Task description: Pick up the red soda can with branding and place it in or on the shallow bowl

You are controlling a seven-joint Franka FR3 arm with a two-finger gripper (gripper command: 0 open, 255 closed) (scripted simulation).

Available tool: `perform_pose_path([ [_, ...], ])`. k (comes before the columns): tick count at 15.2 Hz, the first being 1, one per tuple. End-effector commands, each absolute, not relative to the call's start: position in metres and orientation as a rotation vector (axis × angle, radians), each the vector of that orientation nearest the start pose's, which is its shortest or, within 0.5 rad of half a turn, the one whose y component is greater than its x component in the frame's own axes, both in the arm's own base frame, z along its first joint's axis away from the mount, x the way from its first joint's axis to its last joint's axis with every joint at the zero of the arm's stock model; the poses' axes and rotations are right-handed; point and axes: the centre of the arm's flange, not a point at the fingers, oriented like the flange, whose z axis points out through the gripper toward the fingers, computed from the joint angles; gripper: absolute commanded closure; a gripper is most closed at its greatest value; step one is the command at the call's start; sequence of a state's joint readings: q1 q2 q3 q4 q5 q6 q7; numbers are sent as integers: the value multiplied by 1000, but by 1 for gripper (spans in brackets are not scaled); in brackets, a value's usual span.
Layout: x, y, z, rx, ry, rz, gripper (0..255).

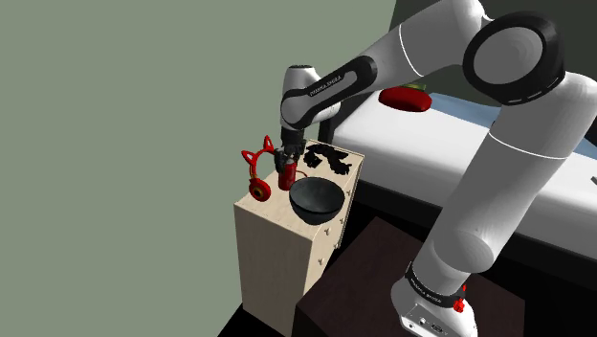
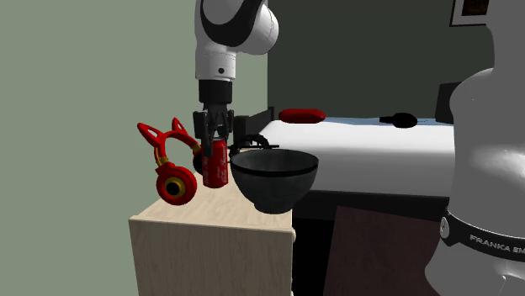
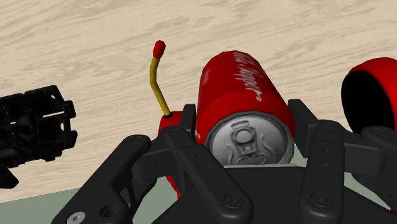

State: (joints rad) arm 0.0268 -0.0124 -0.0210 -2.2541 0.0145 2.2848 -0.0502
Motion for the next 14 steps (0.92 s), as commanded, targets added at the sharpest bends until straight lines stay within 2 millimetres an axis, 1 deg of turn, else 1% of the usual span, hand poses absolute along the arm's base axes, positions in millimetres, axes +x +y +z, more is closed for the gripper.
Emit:
perform_pose_path([
  [1,523,4,372,-3129,-74,-65,255],
  [5,523,4,372,-3129,-74,-65,255],
  [14,523,4,420,-3129,-74,-65,255],
])
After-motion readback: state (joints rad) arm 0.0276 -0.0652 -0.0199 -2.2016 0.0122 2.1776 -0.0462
